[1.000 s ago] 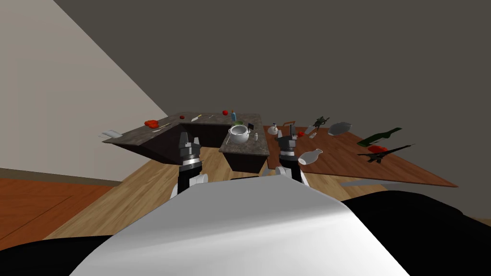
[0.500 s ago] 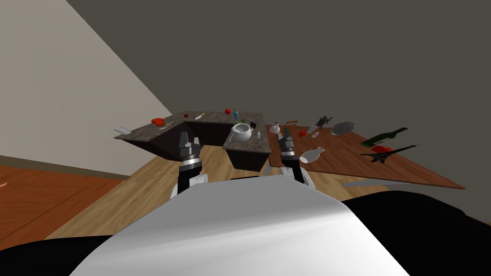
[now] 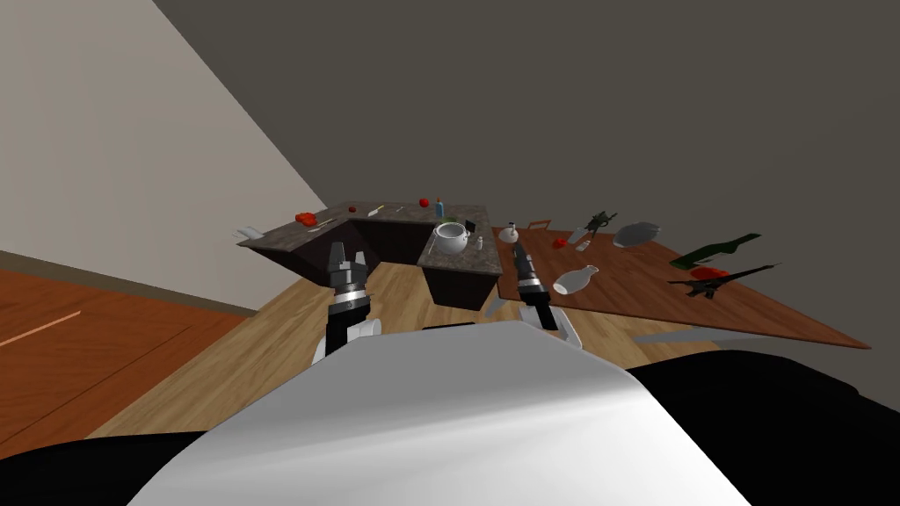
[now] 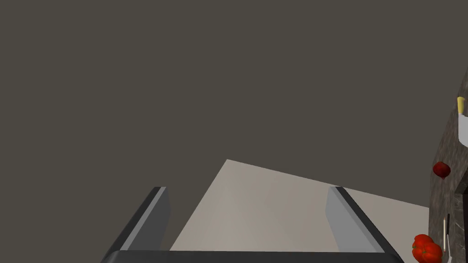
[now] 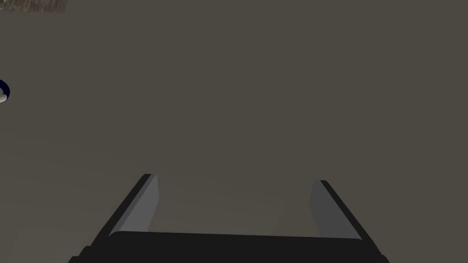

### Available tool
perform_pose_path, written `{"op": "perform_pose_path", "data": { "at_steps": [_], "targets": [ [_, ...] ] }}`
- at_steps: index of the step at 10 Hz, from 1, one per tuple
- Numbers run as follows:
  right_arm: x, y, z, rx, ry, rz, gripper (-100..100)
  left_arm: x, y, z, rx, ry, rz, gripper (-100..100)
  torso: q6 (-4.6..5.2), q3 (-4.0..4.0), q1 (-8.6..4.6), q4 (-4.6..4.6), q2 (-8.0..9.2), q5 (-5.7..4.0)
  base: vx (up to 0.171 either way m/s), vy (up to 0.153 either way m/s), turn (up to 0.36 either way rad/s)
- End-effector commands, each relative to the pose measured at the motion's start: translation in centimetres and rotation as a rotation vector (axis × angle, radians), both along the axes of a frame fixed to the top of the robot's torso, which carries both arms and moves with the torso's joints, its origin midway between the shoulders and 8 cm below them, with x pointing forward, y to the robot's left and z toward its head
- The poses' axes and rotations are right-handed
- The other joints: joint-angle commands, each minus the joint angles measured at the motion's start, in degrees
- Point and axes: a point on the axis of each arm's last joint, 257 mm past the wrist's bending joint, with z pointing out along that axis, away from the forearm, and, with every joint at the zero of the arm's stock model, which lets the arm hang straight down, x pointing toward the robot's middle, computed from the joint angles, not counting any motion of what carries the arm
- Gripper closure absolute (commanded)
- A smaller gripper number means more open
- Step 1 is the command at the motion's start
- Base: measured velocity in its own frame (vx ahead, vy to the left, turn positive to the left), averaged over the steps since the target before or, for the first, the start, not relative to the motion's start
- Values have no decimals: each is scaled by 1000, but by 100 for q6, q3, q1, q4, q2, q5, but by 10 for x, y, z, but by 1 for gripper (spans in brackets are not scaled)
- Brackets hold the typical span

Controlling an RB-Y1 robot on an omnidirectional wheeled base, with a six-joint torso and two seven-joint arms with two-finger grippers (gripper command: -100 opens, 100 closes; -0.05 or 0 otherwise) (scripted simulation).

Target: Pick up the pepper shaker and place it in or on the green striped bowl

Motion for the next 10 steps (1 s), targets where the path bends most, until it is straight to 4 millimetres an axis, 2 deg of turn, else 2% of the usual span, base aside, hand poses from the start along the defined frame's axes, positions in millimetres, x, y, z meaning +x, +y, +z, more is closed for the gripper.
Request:
{"op": "perform_pose_path", "data": {
  "at_steps": [1,4,5,10],
  "targets": [
    [5,-18,-20,-87,56,-60,-100,0,0,0,0,0,0,0,0,0,0,0,0,0,-110,94,77],
    [12,-50,-55,-233,160,-162,-100,0,0,0,0,0,0,0,0,-3,-3,-1,-6,0,-82,87,77],
    [12,-50,-56,-232,162,-162,-100,0,0,0,0,0,0,0,0,-7,-4,-2,-13,0,-27,59,11],
    [22,-104,-108,-445,333,-295,-100,0,0,0,0,0,0,0,0,-23,5,-8,-40,2,-5,93,57]
  ]
}}
